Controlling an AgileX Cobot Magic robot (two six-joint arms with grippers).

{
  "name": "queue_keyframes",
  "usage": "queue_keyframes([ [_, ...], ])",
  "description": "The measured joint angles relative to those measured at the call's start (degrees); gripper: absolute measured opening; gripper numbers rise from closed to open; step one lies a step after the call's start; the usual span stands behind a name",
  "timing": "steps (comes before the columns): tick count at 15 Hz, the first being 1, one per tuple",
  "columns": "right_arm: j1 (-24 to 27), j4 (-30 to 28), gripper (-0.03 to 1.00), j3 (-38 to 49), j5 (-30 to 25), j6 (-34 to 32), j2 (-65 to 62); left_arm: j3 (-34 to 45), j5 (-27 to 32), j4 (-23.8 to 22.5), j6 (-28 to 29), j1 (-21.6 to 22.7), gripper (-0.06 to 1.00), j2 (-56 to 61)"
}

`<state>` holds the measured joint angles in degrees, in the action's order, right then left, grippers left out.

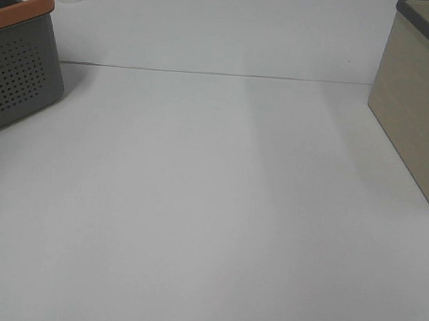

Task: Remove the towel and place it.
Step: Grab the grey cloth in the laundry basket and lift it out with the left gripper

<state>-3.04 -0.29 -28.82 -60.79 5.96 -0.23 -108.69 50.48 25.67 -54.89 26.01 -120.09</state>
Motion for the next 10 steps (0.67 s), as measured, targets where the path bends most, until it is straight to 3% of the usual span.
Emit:
queue_keyframes([
  [3, 0.0, 0.0, 0.79, 0.0, 0.0, -0.1, 0.0, 0.0, -2.6, 0.6, 0.0, 0.0, 0.0, 6.5],
  [7, 0.0, 0.0, 0.79, 0.0, 0.0, -0.5, 0.0, 0.0, -7.6, 8.6, 0.0, -0.6, 0.0, 14.8],
  [8, 0.0, 0.0, 0.79, 0.0, 0.0, -0.6, 0.0, 0.0, -13.1, 13.2, 0.0, -2.5, 0.0, 17.9],
  [10, 0.0, 0.0, 0.79, 0.0, 0.0, -0.6, 0.0, 0.0, -19.8, 14.4, 0.0, -5.7, 0.0, 20.5],
])
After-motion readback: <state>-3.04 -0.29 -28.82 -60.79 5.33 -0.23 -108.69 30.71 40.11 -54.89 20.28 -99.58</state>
